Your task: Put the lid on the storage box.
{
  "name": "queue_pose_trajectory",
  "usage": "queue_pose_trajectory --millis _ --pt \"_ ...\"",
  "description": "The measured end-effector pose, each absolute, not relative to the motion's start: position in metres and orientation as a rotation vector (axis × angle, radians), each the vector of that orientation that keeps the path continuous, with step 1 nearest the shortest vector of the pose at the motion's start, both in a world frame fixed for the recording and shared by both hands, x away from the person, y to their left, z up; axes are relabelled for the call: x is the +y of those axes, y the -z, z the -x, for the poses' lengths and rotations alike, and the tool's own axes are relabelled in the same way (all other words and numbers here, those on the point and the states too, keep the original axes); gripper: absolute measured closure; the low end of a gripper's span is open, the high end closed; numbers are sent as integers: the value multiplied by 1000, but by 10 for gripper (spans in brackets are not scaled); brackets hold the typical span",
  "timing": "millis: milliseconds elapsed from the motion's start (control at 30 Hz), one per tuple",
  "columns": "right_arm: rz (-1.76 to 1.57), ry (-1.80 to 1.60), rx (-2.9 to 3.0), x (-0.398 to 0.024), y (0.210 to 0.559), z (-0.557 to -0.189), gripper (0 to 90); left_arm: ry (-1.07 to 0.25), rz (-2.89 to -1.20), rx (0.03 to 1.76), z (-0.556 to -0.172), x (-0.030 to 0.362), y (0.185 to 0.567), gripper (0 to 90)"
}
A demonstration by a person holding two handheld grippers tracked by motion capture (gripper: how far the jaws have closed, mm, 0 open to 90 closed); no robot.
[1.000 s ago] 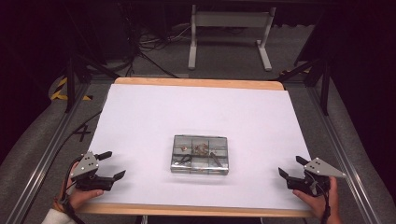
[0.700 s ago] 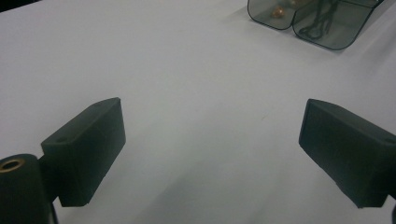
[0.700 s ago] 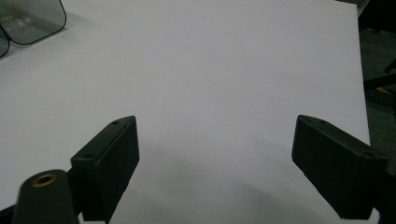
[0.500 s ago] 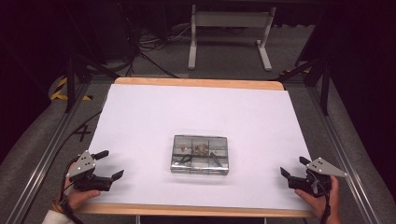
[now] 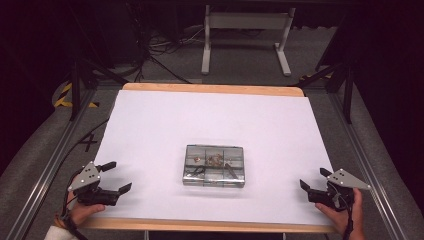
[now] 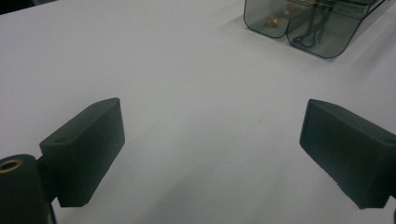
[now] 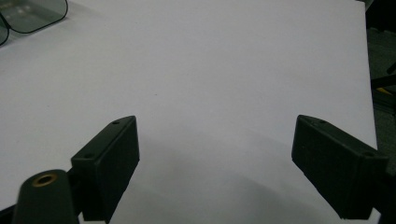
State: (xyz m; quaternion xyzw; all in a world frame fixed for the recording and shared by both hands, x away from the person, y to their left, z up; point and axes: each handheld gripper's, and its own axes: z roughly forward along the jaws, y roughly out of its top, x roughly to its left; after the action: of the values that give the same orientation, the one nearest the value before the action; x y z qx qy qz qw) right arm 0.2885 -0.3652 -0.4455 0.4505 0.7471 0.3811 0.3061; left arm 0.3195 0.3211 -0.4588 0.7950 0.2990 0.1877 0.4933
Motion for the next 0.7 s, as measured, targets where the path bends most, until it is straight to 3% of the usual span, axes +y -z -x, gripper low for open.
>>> queue_pose_trajectory --millis 700 --pt "-1188 -996 1992 -364 446 -289 144 -470 -1944 741 -320 320 459 74"
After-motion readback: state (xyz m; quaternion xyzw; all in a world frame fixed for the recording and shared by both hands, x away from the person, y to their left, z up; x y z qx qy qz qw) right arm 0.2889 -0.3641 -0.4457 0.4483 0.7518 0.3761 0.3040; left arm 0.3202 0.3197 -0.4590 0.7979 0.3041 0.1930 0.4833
